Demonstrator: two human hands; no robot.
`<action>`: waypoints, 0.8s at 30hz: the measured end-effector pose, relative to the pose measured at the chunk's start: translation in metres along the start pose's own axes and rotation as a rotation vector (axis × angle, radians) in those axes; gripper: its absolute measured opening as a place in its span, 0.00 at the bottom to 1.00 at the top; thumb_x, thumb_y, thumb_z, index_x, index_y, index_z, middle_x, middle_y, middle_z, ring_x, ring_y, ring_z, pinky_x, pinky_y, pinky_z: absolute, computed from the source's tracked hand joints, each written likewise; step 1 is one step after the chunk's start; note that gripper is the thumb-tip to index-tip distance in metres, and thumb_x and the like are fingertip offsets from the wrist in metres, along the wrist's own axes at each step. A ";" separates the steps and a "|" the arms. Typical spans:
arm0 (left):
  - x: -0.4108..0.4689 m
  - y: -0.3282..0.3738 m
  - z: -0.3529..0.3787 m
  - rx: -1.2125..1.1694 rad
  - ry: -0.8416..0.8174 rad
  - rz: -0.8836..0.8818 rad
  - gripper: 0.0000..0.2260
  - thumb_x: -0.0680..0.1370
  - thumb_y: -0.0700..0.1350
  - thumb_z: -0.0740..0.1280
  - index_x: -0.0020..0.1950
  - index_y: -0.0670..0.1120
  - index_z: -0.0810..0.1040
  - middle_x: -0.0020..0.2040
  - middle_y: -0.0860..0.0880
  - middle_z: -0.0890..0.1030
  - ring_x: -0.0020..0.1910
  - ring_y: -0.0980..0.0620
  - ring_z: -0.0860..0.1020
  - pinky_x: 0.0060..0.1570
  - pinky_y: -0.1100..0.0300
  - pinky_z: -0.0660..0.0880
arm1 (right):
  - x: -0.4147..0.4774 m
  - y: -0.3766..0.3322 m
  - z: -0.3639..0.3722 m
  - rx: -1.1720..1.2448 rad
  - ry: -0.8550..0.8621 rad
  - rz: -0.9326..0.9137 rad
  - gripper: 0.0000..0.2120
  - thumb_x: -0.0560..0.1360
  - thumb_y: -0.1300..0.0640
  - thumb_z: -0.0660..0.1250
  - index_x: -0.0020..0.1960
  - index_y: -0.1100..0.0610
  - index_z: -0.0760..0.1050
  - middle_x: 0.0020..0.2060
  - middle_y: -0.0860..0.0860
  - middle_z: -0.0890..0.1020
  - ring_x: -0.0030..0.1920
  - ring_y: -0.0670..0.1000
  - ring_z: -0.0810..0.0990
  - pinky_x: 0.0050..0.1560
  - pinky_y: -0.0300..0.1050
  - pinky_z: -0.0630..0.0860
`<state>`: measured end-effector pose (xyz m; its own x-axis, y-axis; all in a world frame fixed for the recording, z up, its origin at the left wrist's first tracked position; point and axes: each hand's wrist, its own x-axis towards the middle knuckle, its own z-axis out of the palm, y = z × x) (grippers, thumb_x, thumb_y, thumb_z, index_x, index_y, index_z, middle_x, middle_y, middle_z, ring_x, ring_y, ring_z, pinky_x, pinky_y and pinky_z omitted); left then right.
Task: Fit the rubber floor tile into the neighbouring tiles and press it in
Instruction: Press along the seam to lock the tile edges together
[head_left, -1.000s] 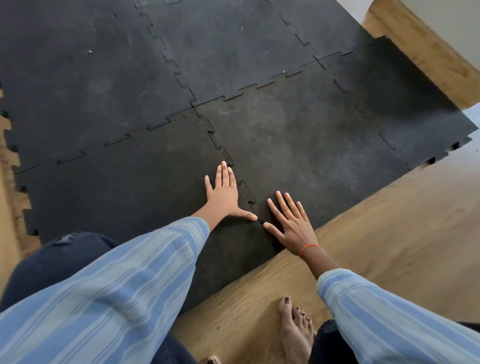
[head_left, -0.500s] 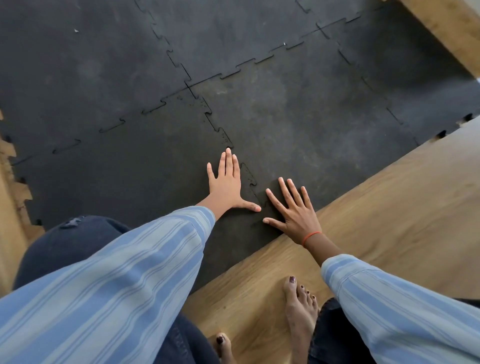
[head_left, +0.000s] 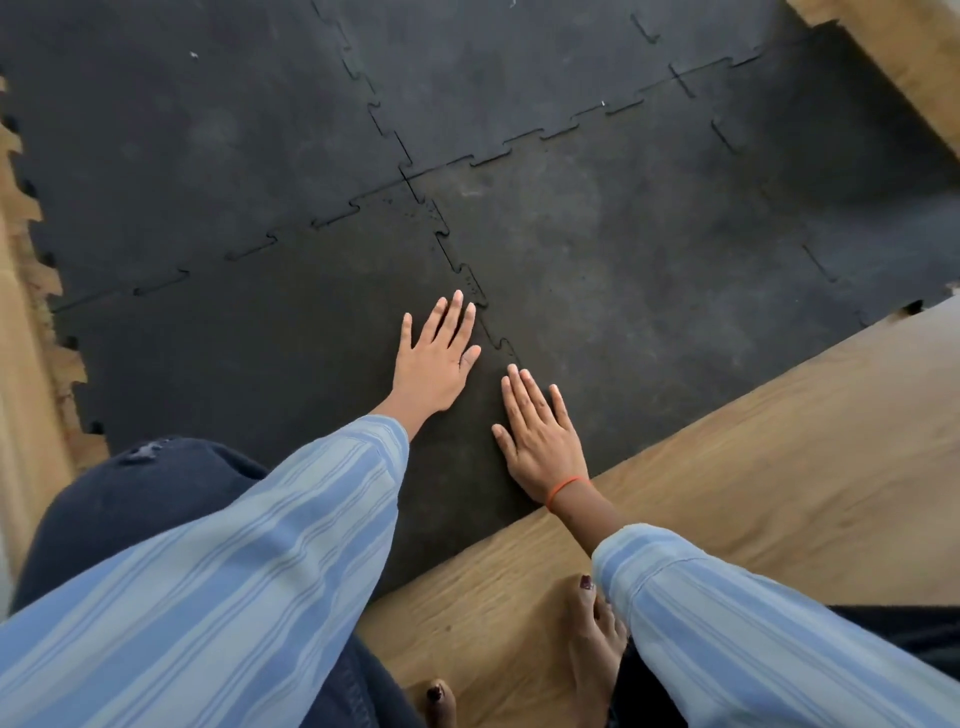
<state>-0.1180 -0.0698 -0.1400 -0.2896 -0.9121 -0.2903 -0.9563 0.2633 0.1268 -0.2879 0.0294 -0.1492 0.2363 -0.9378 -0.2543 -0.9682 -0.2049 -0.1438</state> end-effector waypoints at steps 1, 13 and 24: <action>0.002 -0.003 -0.004 0.014 -0.016 0.009 0.26 0.84 0.56 0.44 0.80 0.50 0.41 0.80 0.51 0.41 0.79 0.52 0.44 0.74 0.41 0.44 | 0.003 -0.001 -0.002 0.007 -0.010 -0.006 0.28 0.81 0.43 0.43 0.76 0.54 0.39 0.76 0.48 0.41 0.76 0.48 0.37 0.74 0.47 0.32; 0.044 -0.049 -0.028 -0.020 -0.100 -0.076 0.25 0.84 0.56 0.43 0.79 0.56 0.39 0.79 0.55 0.36 0.78 0.53 0.39 0.75 0.41 0.42 | 0.100 -0.014 -0.022 0.021 -0.005 -0.064 0.31 0.77 0.44 0.34 0.77 0.55 0.40 0.77 0.48 0.40 0.75 0.46 0.35 0.75 0.49 0.35; 0.070 -0.090 -0.042 -0.069 -0.114 -0.162 0.26 0.83 0.57 0.44 0.79 0.55 0.39 0.79 0.55 0.36 0.78 0.54 0.38 0.75 0.41 0.42 | 0.180 -0.028 -0.042 -0.009 -0.040 -0.106 0.28 0.82 0.46 0.40 0.77 0.55 0.37 0.77 0.49 0.39 0.76 0.47 0.35 0.76 0.51 0.35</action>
<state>-0.0504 -0.1711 -0.1320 -0.1389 -0.8982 -0.4171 -0.9869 0.0908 0.1330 -0.2217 -0.1458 -0.1505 0.3408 -0.8987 -0.2761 -0.9381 -0.3055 -0.1634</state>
